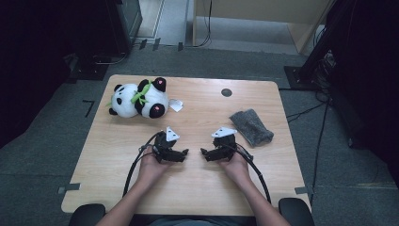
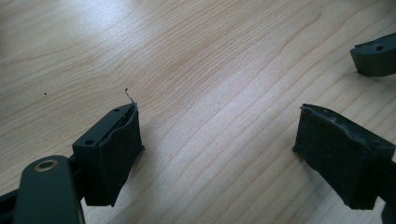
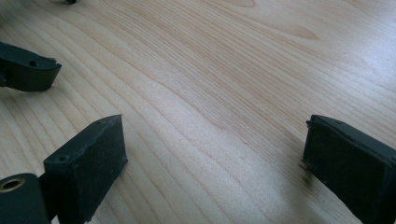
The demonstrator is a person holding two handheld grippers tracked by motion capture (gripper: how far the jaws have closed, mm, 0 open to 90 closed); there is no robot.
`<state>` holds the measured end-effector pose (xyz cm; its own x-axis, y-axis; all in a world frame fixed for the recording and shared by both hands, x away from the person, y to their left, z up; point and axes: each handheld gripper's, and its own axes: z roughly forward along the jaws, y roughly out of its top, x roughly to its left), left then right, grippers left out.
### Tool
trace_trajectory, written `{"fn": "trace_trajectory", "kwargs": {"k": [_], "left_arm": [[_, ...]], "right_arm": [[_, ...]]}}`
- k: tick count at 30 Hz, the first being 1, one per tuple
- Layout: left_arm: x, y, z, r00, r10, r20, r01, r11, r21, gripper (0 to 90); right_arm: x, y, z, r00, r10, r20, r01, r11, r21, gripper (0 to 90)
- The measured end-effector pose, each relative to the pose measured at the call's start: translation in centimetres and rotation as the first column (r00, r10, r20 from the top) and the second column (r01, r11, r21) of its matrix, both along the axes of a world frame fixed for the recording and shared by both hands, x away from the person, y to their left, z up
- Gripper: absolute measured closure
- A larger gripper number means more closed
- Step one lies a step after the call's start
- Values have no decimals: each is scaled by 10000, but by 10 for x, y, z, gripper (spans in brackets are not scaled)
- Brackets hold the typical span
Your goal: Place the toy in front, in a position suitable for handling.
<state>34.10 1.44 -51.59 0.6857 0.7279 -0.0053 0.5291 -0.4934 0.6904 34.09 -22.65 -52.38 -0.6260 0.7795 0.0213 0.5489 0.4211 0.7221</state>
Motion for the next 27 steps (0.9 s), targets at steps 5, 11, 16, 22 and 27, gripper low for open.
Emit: {"fn": "trace_trajectory", "kwargs": {"k": [5,11,16,22,27], "left_arm": [[1,3,3,9999,-43,-154,40,9997,-254,143],[3,9,12,9998,-49,-209,37,9985,-540,153],[3,14,21,9995,-117,-278,91,9960,-887,160],[6,20,31,9995,-39,-308,2,9931,-1172,165],[13,22,36,9984,-18,-564,-77,9858,-1677,255]], "right_arm": [[-1,0,0,10000,-52,27,52,10000,-10,56],[-1,0,0,10000,-62,5,62,10000,-6,58],[-2,-1,0,9999,-128,12,128,9999,6,64],[-5,0,1,10000,-47,-5,47,10000,-53,67],[-5,-1,0,10000,5,24,-5,10000,0,67]]}}
